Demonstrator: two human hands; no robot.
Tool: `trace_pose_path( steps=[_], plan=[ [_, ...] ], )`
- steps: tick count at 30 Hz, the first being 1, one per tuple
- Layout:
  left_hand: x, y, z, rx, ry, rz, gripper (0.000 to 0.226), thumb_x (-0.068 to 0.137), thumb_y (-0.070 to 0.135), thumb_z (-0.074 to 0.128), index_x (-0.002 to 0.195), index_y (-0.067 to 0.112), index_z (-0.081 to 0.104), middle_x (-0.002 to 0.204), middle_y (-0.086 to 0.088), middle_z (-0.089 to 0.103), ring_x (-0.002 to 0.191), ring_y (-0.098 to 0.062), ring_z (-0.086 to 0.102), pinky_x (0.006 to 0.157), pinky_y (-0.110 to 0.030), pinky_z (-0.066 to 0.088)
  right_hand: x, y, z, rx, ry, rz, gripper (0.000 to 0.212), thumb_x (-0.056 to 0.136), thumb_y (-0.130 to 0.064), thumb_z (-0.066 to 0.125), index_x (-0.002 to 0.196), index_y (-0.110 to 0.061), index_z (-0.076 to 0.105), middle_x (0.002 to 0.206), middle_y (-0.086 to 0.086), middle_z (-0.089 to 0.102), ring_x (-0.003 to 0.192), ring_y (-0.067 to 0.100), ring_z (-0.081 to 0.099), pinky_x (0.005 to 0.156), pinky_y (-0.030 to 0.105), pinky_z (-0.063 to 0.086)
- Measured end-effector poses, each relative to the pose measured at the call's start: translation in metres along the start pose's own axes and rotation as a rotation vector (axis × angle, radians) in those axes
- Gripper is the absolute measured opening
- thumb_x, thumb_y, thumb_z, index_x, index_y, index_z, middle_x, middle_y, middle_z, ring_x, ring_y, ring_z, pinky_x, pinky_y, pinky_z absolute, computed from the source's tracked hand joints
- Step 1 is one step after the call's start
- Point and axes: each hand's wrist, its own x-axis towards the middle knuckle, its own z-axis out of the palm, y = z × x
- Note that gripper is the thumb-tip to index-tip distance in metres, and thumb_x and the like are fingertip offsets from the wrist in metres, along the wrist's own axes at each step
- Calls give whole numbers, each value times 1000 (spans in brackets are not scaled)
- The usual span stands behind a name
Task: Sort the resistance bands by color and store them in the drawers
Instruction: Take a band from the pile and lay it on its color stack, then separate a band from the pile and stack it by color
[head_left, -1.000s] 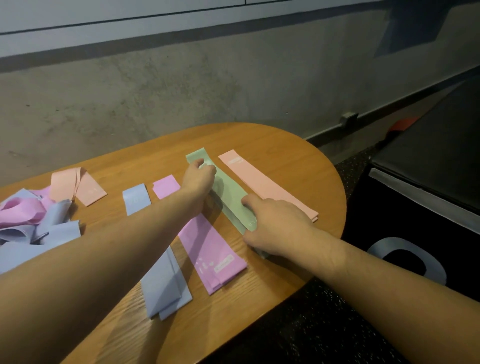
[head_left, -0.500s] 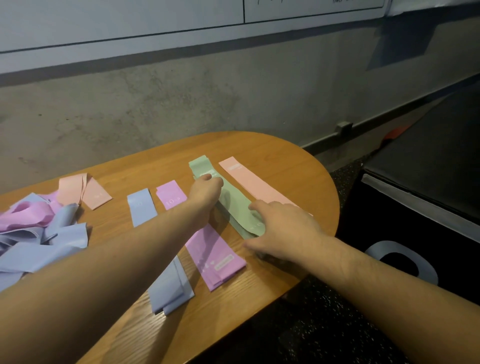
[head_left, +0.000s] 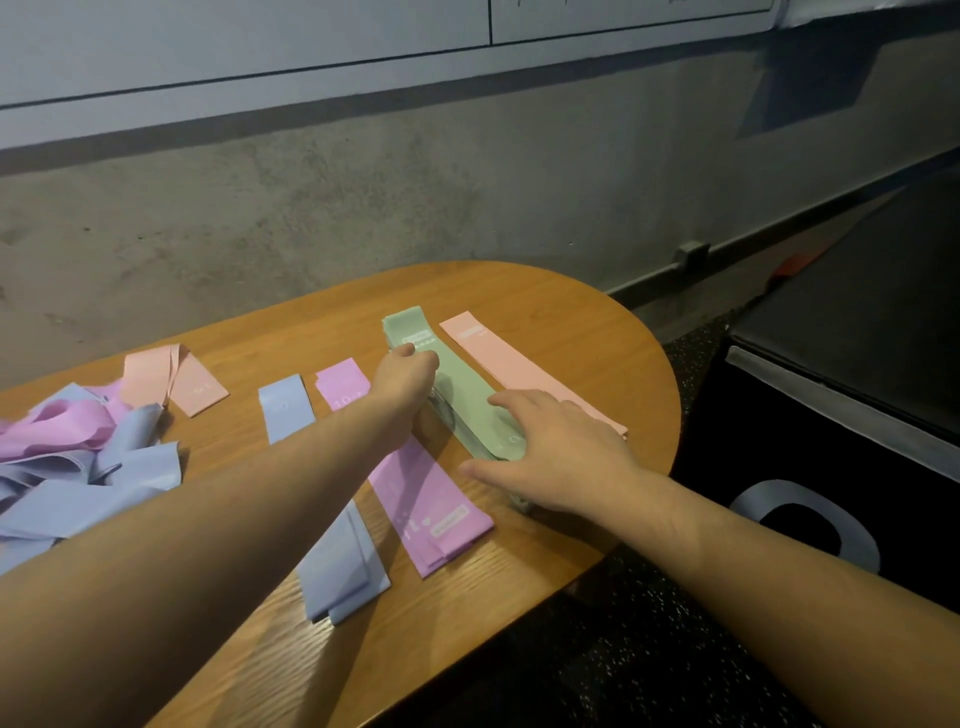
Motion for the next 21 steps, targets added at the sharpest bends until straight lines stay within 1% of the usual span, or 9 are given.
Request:
trace_pose_path(
  steps=[3,6,9,12,13,15,17,18,21],
  plan=[
    [0,0,-8,10,4,33,51,99,17,47,150,16,43,150,-5,46,133,-26,45,95,-31,39,-7,0,-11,51,55,-22,90,76,-86,53,151,-41,29,155,-14,38,138,15,40,103,45,44],
    [-3,2,-20,33,12,88,45,99,18,47,144,17,50,138,-4,54,113,-21,50,87,-32,41,-15,-3,-22,121,91,-47,84,80,-80,56,150,-41,31,153,-14,40,137,13,39,104,43,43],
    [-11,-1,-36,87,34,163,37,99,19,49,136,18,56,127,-2,59,106,-17,55,84,-28,43,-20,-12,-26,138,113,-92,73,86,-69,58,149,-39,35,152,-13,41,136,11,39,103,37,41],
    [-26,-7,-61,183,61,268,32,96,18,51,126,20,63,103,2,63,87,-10,57,70,-25,44,-22,-32,-24,184,115,-155,60,93,-57,58,146,-36,40,150,-11,45,135,12,42,104,36,43],
    [-32,-10,-71,227,64,306,31,95,16,51,122,21,65,105,0,65,88,-15,60,70,-26,44,-22,-40,-21,197,118,-181,56,94,-52,59,145,-35,43,148,-10,48,134,12,44,104,35,44],
    [-42,-20,-93,311,61,373,29,93,14,51,116,23,67,121,-4,64,107,-25,61,82,-28,45,-19,-59,-15,219,121,-234,50,95,-43,61,142,-31,49,145,-8,52,132,13,48,105,31,43],
    [-54,-33,-118,371,41,436,26,94,12,52,112,24,66,126,2,63,118,-19,58,95,-29,44,-16,-80,-7,250,108,-287,46,94,-37,63,138,-27,54,139,-5,58,128,12,52,107,31,42],
    [-61,-40,-130,405,36,472,25,94,11,53,111,24,66,123,5,62,117,-15,57,97,-29,43,-14,-90,-2,268,100,-314,44,94,-35,64,136,-26,56,136,-4,60,124,12,54,107,32,43],
    [-79,-69,-170,516,74,548,24,93,8,56,106,27,65,109,11,61,95,-9,55,92,-29,43,-12,-121,12,292,54,-362,38,94,-31,64,132,-26,60,131,-6,63,117,8,56,101,29,43]
  ],
)
